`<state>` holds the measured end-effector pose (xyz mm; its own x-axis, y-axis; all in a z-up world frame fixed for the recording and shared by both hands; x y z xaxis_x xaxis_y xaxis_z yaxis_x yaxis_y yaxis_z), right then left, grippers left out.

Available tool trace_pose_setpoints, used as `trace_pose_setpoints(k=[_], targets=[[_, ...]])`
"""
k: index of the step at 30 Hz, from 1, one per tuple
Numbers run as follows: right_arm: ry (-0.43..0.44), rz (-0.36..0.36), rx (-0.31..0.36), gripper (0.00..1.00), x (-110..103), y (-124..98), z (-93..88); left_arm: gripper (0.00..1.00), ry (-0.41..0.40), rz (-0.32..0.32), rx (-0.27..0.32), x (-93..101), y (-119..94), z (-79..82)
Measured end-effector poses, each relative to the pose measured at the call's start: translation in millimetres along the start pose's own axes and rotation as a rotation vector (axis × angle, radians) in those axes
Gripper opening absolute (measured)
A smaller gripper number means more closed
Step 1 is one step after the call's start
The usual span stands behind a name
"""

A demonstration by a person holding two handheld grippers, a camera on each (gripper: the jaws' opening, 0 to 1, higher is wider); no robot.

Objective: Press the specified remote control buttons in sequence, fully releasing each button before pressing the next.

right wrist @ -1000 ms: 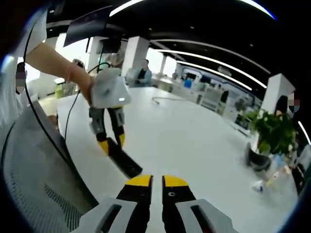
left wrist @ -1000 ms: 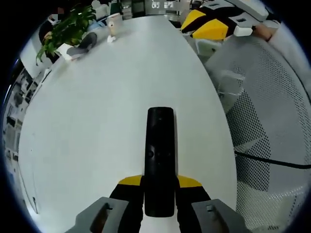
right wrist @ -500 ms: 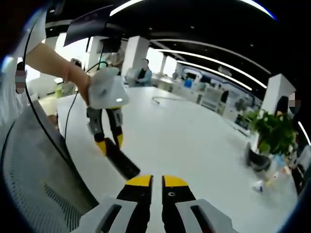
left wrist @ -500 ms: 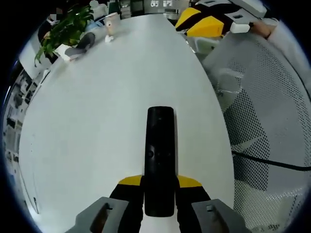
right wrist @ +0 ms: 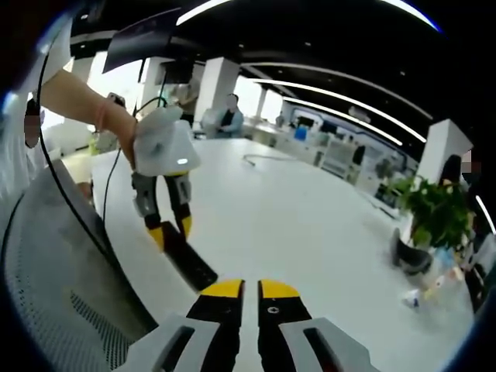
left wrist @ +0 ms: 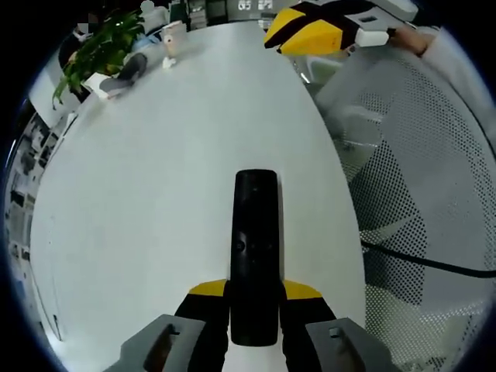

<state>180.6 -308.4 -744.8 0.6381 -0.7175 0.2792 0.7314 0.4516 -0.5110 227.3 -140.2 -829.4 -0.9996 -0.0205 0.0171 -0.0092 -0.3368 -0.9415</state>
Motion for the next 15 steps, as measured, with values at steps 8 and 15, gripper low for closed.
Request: trace_pose_setpoints(k=[8, 15], targets=[[0.000, -0.001, 0.002, 0.03, 0.0, -0.2, 0.2, 0.24, 0.008, -0.002, -0.008, 4.7, 0.4, -0.1], [-0.001, -0.001, 0.002, 0.03, 0.0, -0.3, 0.4, 0.24, 0.015, -0.005, -0.017, 8.5, 0.4, 0.1]])
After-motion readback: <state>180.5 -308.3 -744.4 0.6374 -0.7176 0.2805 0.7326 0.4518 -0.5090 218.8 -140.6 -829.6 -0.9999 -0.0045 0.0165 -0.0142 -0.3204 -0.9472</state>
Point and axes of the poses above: the point that each gripper's makers call its tool centre point, and the gripper's own axes: y roughly forward along the fingers, x roughly to its right, z roughly out of its top, the point moved 4 cm from there along -y, roughly backward along the fingers, and after that the axes turned 4 degrees about -y, right-handed, at the moved point
